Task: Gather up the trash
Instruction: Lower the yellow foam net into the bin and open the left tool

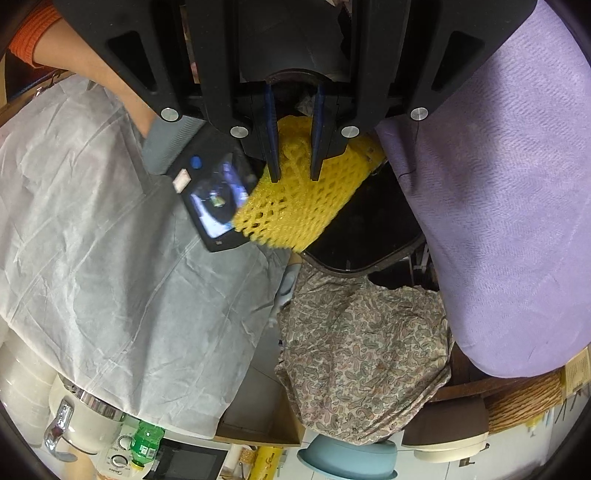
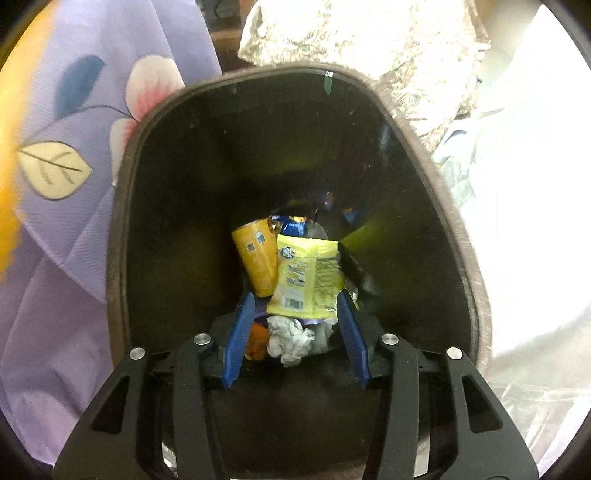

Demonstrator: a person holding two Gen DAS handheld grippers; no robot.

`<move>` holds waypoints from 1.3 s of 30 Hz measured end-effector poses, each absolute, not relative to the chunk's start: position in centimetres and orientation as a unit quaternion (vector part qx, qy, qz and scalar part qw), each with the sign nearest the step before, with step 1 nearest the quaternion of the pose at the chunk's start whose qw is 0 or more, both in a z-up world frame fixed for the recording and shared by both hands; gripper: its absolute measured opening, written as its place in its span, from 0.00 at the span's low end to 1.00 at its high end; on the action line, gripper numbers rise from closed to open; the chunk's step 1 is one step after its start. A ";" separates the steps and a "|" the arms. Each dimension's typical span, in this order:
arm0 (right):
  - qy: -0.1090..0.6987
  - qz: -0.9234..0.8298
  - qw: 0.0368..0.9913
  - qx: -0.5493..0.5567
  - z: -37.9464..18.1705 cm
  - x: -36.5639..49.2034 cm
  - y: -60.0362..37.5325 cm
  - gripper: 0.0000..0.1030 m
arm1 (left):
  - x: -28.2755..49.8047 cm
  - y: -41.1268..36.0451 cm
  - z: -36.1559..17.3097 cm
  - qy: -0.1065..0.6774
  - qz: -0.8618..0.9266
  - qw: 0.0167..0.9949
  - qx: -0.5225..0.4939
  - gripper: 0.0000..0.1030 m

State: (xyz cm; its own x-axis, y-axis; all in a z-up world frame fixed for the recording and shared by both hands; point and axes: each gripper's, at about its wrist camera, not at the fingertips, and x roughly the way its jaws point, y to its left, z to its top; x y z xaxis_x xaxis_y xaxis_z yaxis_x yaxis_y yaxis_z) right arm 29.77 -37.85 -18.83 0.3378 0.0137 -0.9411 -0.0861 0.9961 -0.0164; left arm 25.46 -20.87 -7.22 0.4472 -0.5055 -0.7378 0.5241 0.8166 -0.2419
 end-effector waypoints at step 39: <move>0.485 -0.041 0.873 -0.033 -12.6 19.8 -43.0 0.62 | 28.6 -25.2 -15.1 0.487 -0.305 0.817 0.049 0.65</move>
